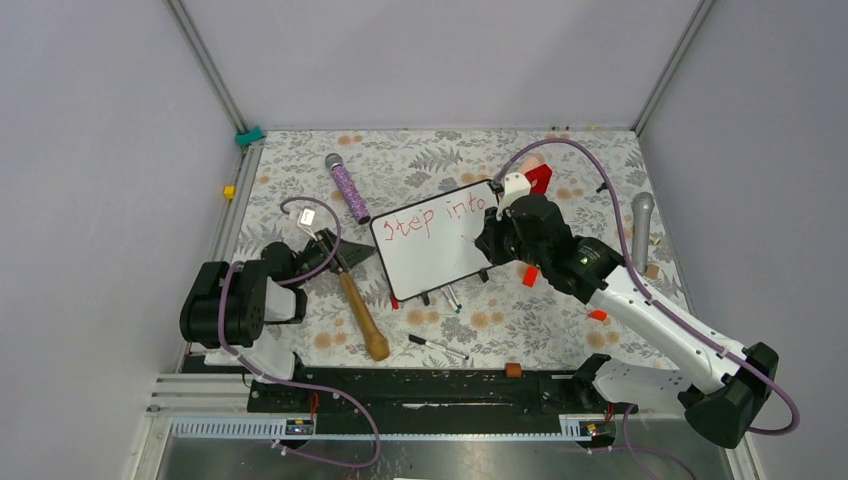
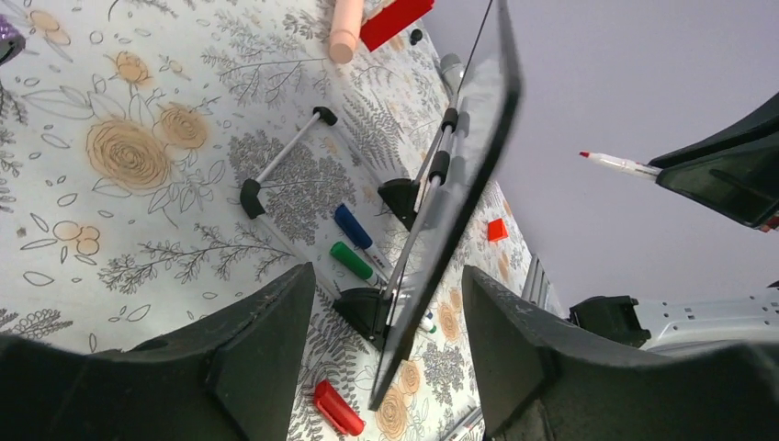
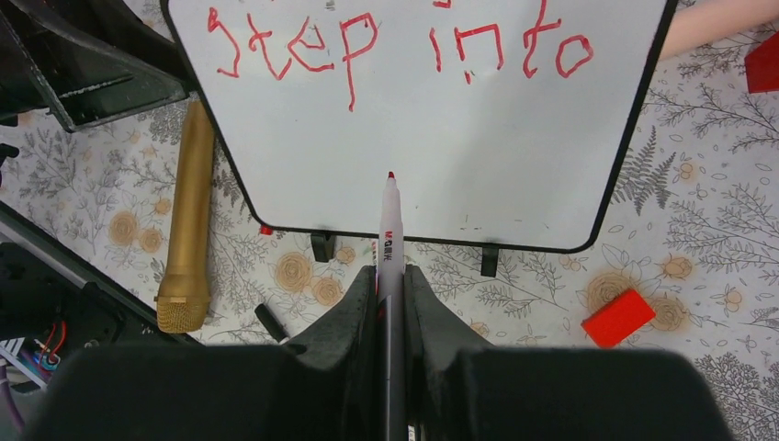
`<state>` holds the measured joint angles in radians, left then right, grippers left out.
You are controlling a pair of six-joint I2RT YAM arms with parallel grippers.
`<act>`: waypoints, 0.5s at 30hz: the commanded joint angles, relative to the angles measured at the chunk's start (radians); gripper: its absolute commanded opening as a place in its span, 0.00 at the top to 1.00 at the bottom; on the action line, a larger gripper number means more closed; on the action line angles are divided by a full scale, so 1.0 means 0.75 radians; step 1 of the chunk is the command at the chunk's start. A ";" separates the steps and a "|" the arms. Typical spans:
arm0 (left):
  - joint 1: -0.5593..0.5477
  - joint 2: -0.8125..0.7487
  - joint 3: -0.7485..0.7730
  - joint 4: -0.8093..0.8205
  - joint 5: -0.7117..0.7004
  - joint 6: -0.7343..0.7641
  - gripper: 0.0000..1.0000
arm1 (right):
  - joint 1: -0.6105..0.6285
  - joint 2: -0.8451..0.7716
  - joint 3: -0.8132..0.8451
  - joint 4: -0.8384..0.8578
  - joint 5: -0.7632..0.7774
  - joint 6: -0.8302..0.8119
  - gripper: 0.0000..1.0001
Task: Write a sentence on the whiteboard
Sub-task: Adjust the whiteboard on the whiteboard stand, then hold the whiteboard on the whiteboard stand.
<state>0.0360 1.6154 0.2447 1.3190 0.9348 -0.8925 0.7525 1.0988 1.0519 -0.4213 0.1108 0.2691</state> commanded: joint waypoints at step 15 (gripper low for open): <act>-0.040 -0.271 0.019 -0.205 -0.010 0.263 0.33 | 0.043 0.005 0.060 0.047 -0.014 -0.004 1.00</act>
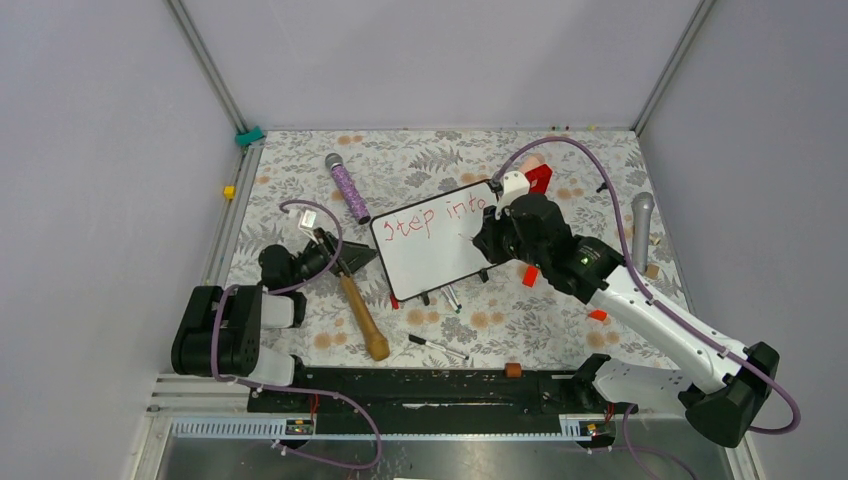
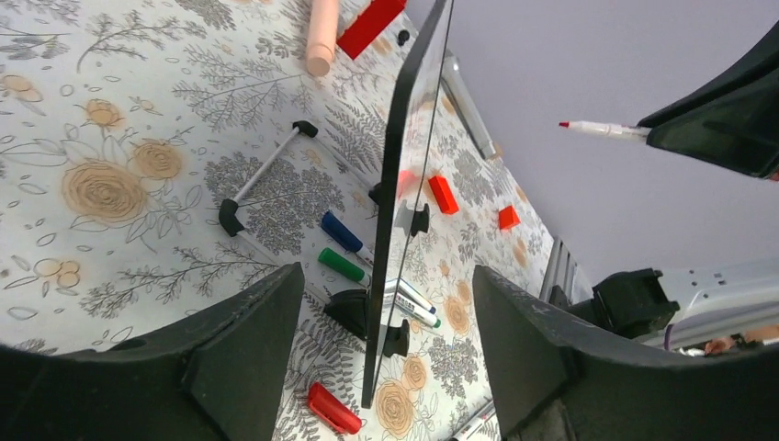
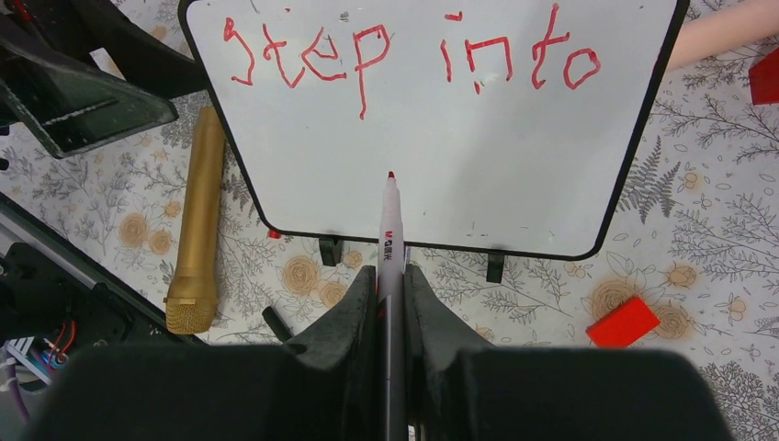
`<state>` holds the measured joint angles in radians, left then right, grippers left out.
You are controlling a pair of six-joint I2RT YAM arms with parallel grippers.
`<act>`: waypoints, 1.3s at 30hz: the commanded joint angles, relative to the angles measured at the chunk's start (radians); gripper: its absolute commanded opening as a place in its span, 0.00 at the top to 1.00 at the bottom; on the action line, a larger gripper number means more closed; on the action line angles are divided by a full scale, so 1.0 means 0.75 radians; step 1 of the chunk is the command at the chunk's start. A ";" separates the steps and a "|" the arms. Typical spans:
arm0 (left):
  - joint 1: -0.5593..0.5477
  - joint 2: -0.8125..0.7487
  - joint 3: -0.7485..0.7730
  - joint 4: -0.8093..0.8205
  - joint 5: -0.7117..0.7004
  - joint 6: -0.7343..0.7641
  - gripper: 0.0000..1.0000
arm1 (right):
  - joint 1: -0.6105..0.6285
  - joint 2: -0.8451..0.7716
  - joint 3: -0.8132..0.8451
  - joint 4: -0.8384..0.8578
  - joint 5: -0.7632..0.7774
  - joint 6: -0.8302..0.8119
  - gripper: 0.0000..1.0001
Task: Write a sentence on the whiteboard
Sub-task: Hold the whiteboard on the whiteboard stand, then write a sentence on the whiteboard.
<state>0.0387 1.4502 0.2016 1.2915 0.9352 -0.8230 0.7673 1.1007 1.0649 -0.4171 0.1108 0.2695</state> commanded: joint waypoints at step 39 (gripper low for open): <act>-0.231 -0.060 0.276 -0.773 -0.120 0.480 1.00 | 0.374 0.317 0.084 0.188 0.485 0.091 1.00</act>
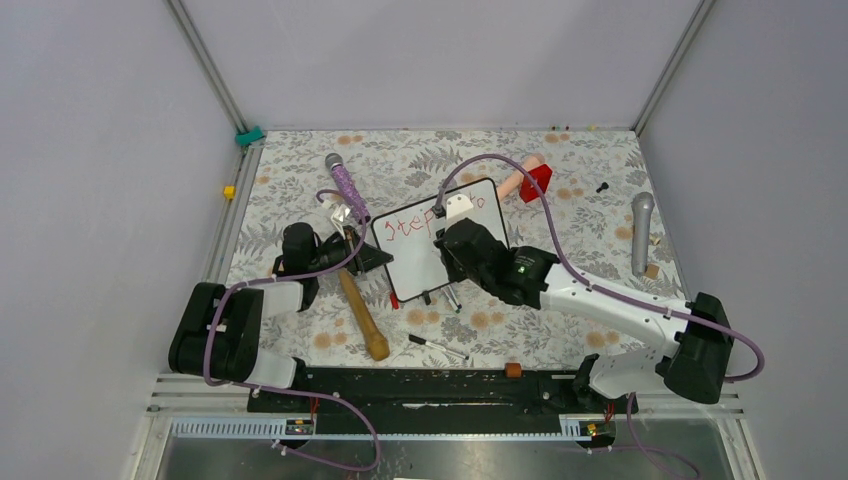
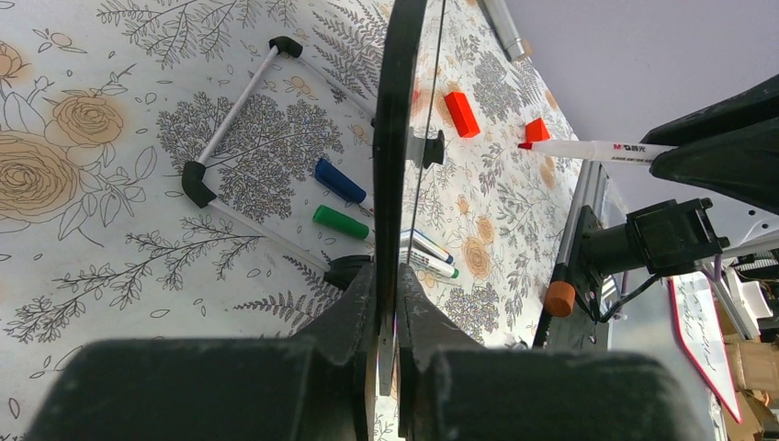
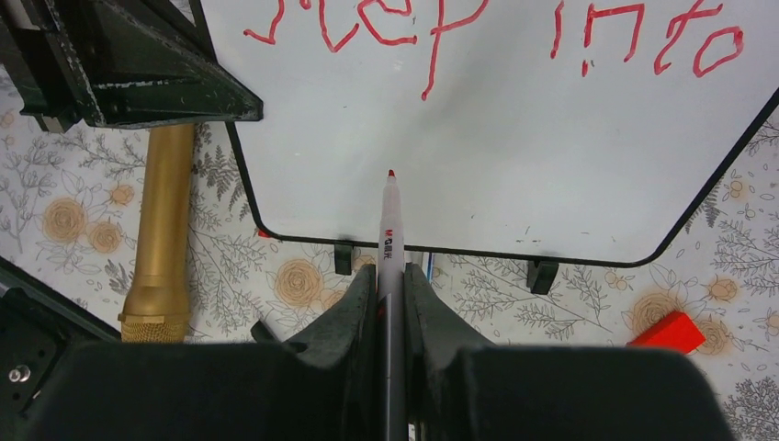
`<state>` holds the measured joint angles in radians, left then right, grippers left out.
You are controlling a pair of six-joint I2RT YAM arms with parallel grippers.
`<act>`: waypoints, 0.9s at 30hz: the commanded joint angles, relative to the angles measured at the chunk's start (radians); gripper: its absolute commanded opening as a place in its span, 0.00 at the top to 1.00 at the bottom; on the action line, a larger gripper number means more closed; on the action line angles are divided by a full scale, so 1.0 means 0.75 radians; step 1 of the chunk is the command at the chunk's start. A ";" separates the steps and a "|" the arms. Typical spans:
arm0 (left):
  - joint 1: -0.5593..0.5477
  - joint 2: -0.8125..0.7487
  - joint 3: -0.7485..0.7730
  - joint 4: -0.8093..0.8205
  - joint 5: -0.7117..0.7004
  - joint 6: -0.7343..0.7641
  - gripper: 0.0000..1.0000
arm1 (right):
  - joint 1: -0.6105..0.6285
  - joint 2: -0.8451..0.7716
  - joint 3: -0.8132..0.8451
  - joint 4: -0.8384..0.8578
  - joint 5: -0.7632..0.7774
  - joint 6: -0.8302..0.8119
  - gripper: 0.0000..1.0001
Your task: Write a sentence on the whiteboard
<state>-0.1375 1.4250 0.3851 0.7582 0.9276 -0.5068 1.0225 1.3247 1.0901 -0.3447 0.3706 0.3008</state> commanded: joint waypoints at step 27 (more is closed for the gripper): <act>0.003 -0.022 0.035 -0.087 -0.118 0.066 1.00 | 0.076 0.238 0.185 0.084 0.140 0.011 1.00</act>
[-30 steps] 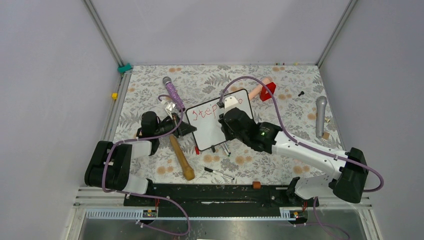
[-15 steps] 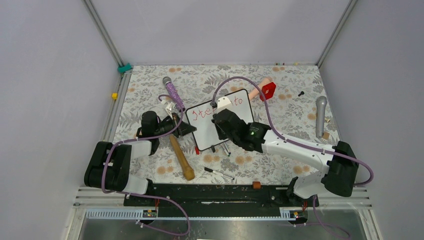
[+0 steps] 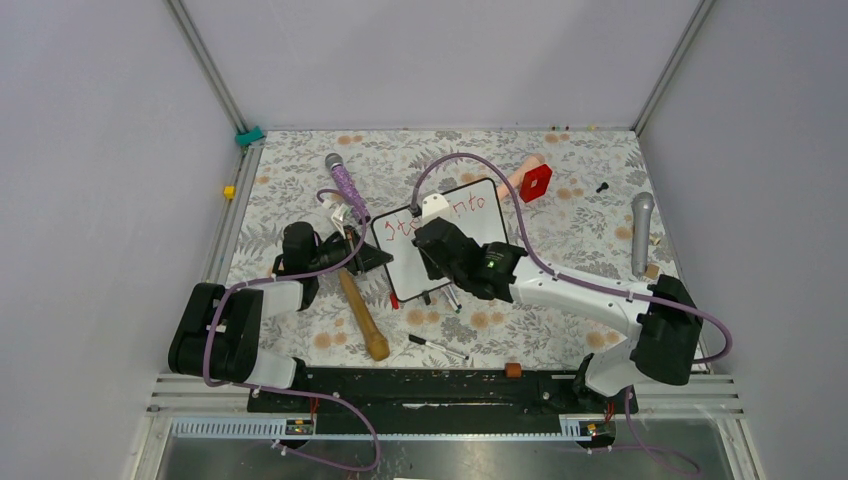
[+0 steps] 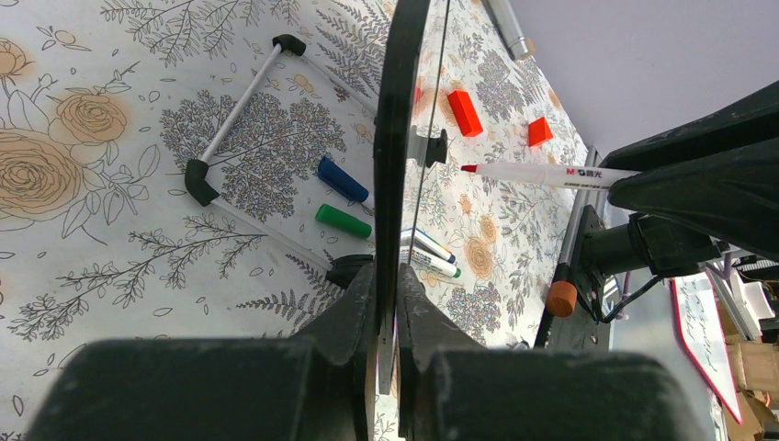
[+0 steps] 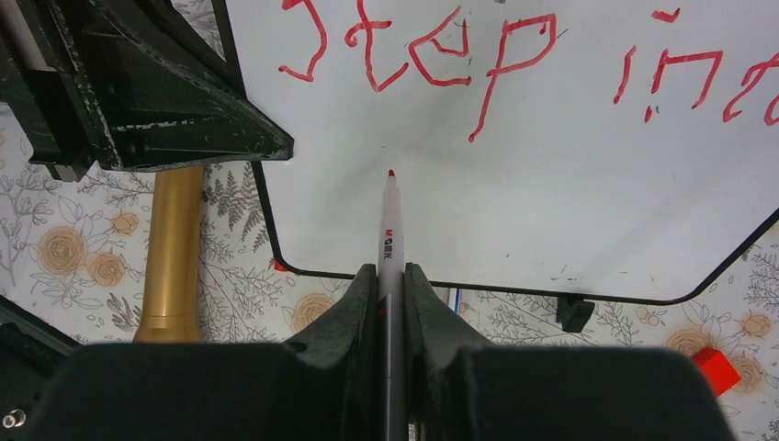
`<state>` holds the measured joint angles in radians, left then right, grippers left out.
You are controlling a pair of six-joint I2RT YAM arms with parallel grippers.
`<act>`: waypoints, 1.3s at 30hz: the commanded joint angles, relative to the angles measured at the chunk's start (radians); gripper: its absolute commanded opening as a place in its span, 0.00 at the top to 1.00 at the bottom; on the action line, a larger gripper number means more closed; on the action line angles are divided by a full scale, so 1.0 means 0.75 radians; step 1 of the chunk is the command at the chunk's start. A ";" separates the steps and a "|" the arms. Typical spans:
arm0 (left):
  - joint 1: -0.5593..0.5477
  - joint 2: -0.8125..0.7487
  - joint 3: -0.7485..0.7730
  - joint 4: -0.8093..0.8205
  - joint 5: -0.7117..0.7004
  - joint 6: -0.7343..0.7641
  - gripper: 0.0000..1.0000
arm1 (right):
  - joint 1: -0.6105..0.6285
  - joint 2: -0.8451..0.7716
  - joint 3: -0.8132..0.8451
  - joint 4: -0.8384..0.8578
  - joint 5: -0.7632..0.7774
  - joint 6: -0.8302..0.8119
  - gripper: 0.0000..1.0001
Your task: Write a sentence on the whiteboard
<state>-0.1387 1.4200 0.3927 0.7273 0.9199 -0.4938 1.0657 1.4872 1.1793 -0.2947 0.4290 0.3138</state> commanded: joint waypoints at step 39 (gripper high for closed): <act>0.005 -0.016 0.025 -0.045 -0.106 0.047 1.00 | 0.022 0.154 0.146 -0.024 0.118 -0.037 1.00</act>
<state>-0.1383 1.4197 0.3927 0.7265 0.9184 -0.4938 1.0718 1.5890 1.2388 -0.3183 0.4824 0.2928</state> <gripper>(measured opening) 0.054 0.156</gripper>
